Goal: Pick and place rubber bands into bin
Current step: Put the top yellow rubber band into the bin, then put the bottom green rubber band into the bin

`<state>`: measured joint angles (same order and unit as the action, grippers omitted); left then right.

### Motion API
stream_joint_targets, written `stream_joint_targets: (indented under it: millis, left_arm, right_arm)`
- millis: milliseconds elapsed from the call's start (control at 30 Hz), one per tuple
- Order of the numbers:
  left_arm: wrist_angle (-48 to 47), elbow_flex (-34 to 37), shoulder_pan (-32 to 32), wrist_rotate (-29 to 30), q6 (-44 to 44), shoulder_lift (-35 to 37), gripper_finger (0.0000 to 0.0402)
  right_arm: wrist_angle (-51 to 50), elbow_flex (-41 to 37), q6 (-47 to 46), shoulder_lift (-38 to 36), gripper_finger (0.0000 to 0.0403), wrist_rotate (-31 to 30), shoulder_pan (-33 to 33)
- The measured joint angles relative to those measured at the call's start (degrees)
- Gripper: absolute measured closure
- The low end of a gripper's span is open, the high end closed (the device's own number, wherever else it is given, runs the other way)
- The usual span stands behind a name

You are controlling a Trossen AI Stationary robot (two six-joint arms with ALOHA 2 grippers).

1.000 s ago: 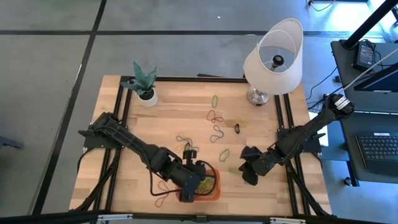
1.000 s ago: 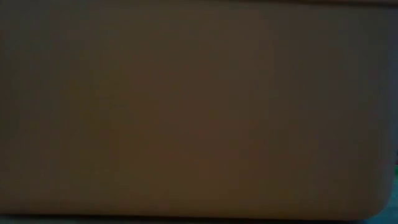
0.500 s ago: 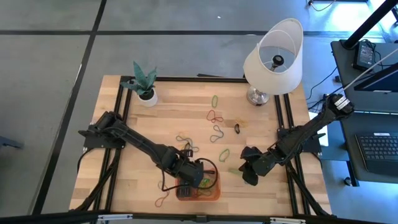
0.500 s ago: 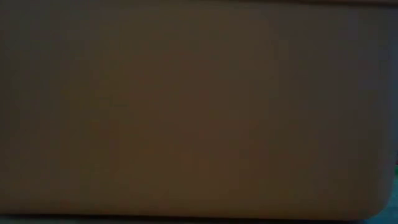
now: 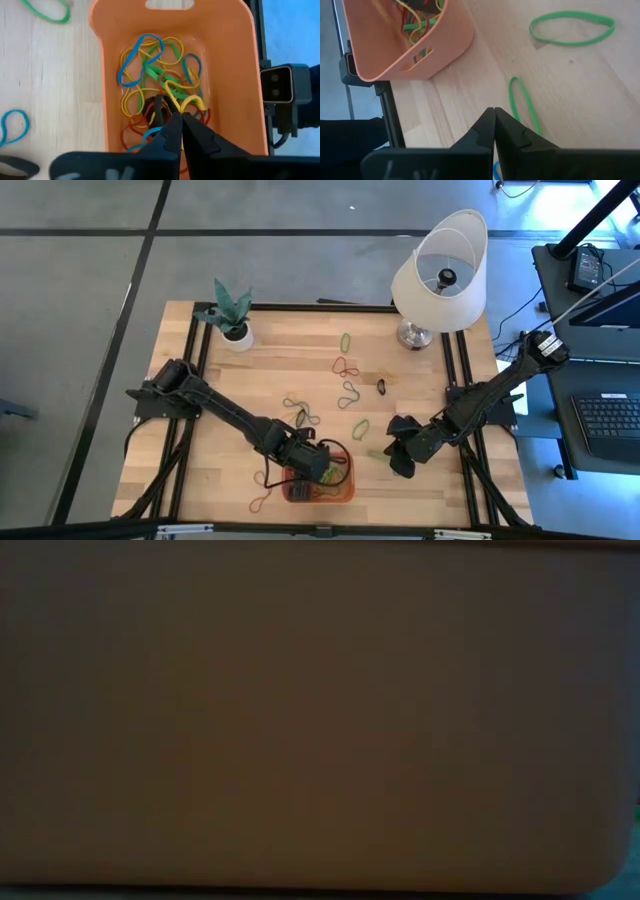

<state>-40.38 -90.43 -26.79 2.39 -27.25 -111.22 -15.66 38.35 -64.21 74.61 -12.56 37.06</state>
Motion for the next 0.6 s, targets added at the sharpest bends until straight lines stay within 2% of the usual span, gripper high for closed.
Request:
stream_joint_targets:
  millis: [133, 367, 467, 600]
  left_arm:
    - [-0.73, 0.96, 0.04, -0.52, -2.82, 0.0, 0.0366]
    - [-0.68, -0.01, 0.57, -0.54, -1.19, 0.04, 0.0297]
    - [-2.02, -1.64, 1.57, -0.52, -0.66, 0.76, 0.0286]
    - [-4.85, -3.31, 3.13, 2.13, 0.45, 3.65, 0.0291]
  right_arm:
    - [-0.02, 0.0, 0.0, 0.0, 0.0391, 0.02, 0.0]
    - [-0.02, 0.0, -0.02, 0.0, 0.0391, 0.02, 0.0]
    - [0.0, 0.0, -0.02, 0.0, 0.0391, 0.04, 0.0]
    - [0.26, 0.0, -0.02, 0.0, 0.0391, 0.07, -0.02]
